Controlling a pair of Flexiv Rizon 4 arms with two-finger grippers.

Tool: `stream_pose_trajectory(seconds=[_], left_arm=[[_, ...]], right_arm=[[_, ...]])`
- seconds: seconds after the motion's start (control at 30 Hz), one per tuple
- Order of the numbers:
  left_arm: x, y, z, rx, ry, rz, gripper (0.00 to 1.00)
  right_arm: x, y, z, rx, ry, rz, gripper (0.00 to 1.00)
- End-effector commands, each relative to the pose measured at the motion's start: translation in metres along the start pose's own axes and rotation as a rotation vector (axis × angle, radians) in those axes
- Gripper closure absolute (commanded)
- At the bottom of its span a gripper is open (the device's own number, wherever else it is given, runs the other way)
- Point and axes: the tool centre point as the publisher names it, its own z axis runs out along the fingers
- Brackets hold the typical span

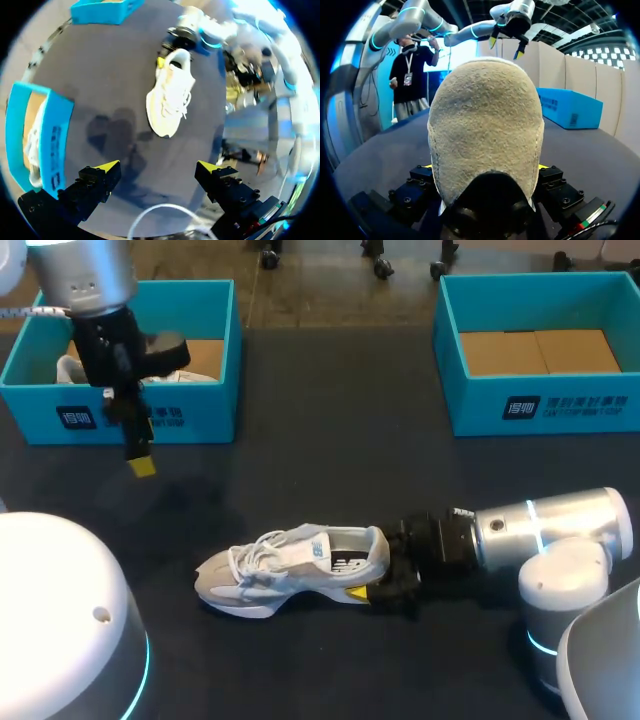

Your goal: Take the shoe out of the shoebox, open the shoe tongue, remove and reinsert the insole, then place the shoe into the shoebox

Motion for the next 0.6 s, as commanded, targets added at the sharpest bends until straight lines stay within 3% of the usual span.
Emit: stream_pose_trajectory(seconds=[0.03, 0.33, 0.37, 0.47, 0.6], left_arm=[[0.014, 0.0, 0.011, 0.273, -0.021, -0.838, 0.0], [0.086, -0.032, 0.065, 0.323, -0.242, -1.123, 0.0], [0.091, -0.038, 0.07, 0.379, -0.27, -1.18, 0.0], [0.101, -0.061, 0.076, 0.347, -0.304, -1.298, 0.0], [0.101, -0.061, 0.076, 0.347, -0.304, -1.298, 0.0]], right_arm=[[0.0, 0.001, 0.001, 0.004, -0.001, 0.0, 1.0], [0.0, 0.001, 0.001, 0.004, -0.001, 0.0, 1.0], [0.0, 0.001, 0.001, 0.004, -0.001, 0.0, 1.0], [0.0, 0.001, 0.001, 0.004, -0.001, 0.0, 1.0], [0.0, 0.001, 0.001, 0.004, -0.001, 0.0, 1.0]])
